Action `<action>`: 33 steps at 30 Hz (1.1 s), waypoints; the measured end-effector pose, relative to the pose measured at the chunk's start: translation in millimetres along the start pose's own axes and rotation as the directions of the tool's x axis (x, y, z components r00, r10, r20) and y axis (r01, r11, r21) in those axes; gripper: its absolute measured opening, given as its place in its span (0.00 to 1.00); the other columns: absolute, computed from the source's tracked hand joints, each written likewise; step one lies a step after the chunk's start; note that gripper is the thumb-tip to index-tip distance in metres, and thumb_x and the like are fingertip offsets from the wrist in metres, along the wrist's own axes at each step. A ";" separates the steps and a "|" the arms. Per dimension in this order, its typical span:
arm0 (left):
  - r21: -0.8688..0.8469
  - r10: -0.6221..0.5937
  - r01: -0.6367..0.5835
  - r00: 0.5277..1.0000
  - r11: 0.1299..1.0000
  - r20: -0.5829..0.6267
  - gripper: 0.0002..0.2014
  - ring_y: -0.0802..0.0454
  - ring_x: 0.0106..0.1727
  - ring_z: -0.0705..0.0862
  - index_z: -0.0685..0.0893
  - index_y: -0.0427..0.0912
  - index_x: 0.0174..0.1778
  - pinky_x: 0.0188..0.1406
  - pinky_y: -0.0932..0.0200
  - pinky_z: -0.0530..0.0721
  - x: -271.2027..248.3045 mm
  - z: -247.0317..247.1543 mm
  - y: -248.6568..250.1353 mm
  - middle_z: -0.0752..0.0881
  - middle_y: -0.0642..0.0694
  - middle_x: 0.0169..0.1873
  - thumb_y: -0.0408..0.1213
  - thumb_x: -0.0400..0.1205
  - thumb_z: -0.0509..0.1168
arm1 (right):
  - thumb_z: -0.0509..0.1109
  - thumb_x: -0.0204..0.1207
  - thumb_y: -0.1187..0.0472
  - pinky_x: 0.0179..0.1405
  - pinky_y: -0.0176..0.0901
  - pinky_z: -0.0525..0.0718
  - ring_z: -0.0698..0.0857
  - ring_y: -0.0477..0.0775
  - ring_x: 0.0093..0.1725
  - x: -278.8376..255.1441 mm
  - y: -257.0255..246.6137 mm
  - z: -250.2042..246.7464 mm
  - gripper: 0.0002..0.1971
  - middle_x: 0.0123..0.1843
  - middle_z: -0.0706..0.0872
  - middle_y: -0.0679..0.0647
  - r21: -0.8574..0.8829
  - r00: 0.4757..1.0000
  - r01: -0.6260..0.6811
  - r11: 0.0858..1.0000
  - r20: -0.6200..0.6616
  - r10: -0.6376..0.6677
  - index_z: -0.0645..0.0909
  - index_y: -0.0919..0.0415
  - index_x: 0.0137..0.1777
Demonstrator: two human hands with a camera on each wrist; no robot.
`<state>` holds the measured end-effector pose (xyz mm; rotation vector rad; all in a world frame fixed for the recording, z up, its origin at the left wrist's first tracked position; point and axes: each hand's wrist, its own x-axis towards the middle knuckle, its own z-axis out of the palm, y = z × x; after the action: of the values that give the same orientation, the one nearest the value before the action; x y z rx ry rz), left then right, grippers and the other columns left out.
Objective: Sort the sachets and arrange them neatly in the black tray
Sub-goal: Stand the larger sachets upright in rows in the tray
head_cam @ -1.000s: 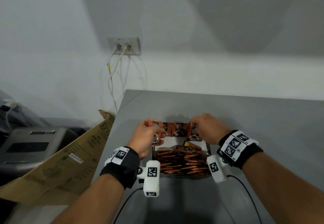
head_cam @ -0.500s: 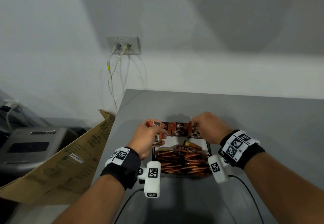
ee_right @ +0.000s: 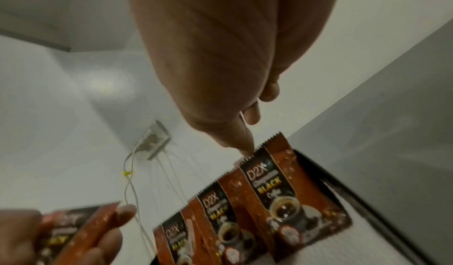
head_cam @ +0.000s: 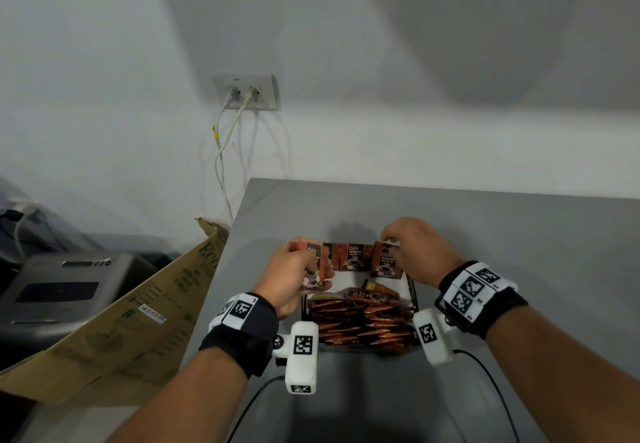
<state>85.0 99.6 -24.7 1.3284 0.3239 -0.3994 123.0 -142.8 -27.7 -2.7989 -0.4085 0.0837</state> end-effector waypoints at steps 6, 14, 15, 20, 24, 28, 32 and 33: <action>0.032 0.070 -0.075 0.990 0.997 0.126 0.14 0.36 0.43 0.89 0.84 0.31 0.57 0.48 0.38 0.88 -0.9 16.7 5.4 0.89 0.28 0.46 0.15 0.77 0.68 | 0.73 0.79 0.58 0.46 0.28 0.79 0.85 0.38 0.48 -1.0 -40.0 -33.1 0.10 0.50 0.88 0.41 0.460 0.999 -0.002 0.888 0.045 -0.021 0.88 0.49 0.59; 0.057 0.090 -0.083 0.986 0.995 -0.139 0.11 0.49 0.31 0.83 0.83 0.39 0.53 0.35 0.51 0.85 11.3 7.2 7.0 0.85 0.38 0.38 0.21 0.78 0.69 | 0.73 0.80 0.64 0.38 0.28 0.82 0.89 0.42 0.42 14.5 -41.4 -37.5 0.06 0.43 0.91 0.45 0.358 0.997 -0.070 0.931 0.015 0.070 0.88 0.51 0.50; 0.040 0.082 -0.076 0.983 0.996 -0.163 0.11 0.49 0.31 0.83 0.83 0.40 0.52 0.35 0.52 0.85 12.1 3.1 7.0 0.85 0.38 0.39 0.21 0.78 0.68 | 0.72 0.81 0.64 0.35 0.29 0.82 0.89 0.42 0.40 15.0 -39.1 -31.7 0.06 0.42 0.91 0.46 0.321 0.997 -0.079 0.944 0.044 0.068 0.88 0.52 0.50; 0.037 0.083 -0.078 0.984 0.996 -0.156 0.11 0.48 0.31 0.83 0.83 0.39 0.51 0.32 0.54 0.84 7.7 -3.4 5.8 0.85 0.37 0.40 0.20 0.79 0.65 | 0.70 0.81 0.64 0.45 0.47 0.90 0.89 0.47 0.39 17.2 -39.0 1.5 0.09 0.42 0.91 0.48 0.193 0.990 -0.070 0.979 0.137 0.044 0.83 0.48 0.44; 0.040 0.067 -0.061 0.985 0.997 -0.160 0.12 0.48 0.32 0.85 0.83 0.40 0.53 0.36 0.51 0.84 6.9 -6.7 0.9 0.86 0.36 0.41 0.21 0.79 0.66 | 0.69 0.82 0.64 0.49 0.53 0.89 0.88 0.54 0.44 18.0 -40.7 13.0 0.07 0.47 0.90 0.52 0.124 0.989 -0.054 0.991 0.140 0.036 0.85 0.50 0.50; 0.036 0.056 -0.051 0.987 0.998 -0.149 0.12 0.47 0.35 0.85 0.83 0.40 0.54 0.38 0.50 0.84 7.3 -9.0 -1.6 0.86 0.35 0.42 0.21 0.78 0.67 | 0.68 0.82 0.65 0.48 0.52 0.88 0.86 0.56 0.46 19.1 -40.7 17.1 0.08 0.48 0.89 0.53 0.083 0.991 -0.034 0.996 0.133 0.022 0.86 0.53 0.53; 0.023 0.044 -0.041 0.990 0.999 -0.136 0.12 0.46 0.36 0.85 0.83 0.38 0.55 0.38 0.50 0.85 9.7 -10.3 -4.6 0.86 0.36 0.41 0.21 0.78 0.68 | 0.68 0.80 0.64 0.46 0.56 0.88 0.86 0.57 0.45 20.4 -40.0 19.6 0.07 0.46 0.87 0.54 0.045 0.995 -0.026 0.999 0.096 0.021 0.86 0.53 0.50; 0.022 0.043 -0.040 0.990 0.999 -0.133 0.12 0.46 0.36 0.85 0.83 0.37 0.56 0.38 0.50 0.85 10.3 -10.4 -5.4 0.86 0.36 0.41 0.21 0.78 0.68 | 0.68 0.79 0.64 0.46 0.55 0.88 0.85 0.57 0.45 20.3 -40.4 19.9 0.07 0.46 0.87 0.54 0.041 0.996 -0.019 0.999 0.085 0.015 0.87 0.53 0.49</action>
<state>91.6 107.8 -36.2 1.3813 0.4045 -0.2798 129.6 -94.3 -34.3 -2.7651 -0.3983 0.2128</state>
